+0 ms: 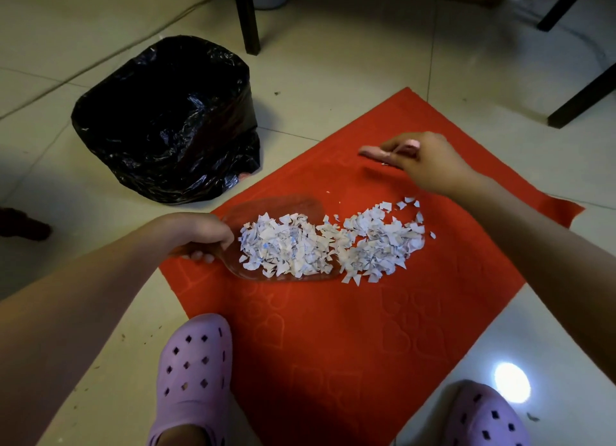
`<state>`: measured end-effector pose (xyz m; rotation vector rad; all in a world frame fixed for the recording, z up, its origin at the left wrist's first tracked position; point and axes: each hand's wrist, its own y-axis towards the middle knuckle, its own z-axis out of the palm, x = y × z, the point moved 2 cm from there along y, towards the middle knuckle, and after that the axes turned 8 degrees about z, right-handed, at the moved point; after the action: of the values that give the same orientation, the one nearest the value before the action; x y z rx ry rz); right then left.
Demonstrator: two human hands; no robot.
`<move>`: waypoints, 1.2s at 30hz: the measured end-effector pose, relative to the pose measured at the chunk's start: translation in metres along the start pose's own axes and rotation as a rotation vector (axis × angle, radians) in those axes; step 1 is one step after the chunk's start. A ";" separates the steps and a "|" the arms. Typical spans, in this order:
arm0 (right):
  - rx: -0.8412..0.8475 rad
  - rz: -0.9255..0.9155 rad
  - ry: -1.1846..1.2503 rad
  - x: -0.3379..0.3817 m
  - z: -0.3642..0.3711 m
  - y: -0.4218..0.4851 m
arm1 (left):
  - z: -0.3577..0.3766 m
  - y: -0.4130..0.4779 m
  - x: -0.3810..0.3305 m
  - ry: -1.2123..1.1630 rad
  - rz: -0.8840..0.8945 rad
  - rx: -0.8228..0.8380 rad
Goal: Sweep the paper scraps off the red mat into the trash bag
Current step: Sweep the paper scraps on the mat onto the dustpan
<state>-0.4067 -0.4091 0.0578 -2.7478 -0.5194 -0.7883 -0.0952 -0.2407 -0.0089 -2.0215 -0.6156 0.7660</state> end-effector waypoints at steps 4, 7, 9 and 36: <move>-0.223 0.261 0.030 -0.034 0.006 0.021 | 0.001 0.003 0.000 -0.004 -0.005 0.008; -0.165 0.368 0.011 -0.045 0.013 0.032 | 0.003 0.004 0.002 -0.016 -0.005 0.018; -0.048 0.370 -0.013 -0.041 0.019 0.032 | 0.002 0.005 0.002 -0.010 -0.006 0.021; -0.133 0.290 -0.117 -0.060 0.036 -0.056 | 0.010 -0.006 0.001 -0.044 0.005 -0.036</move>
<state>-0.4603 -0.3630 0.0021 -2.9110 -0.0856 -0.6140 -0.1020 -0.2317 -0.0088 -2.0447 -0.6538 0.8093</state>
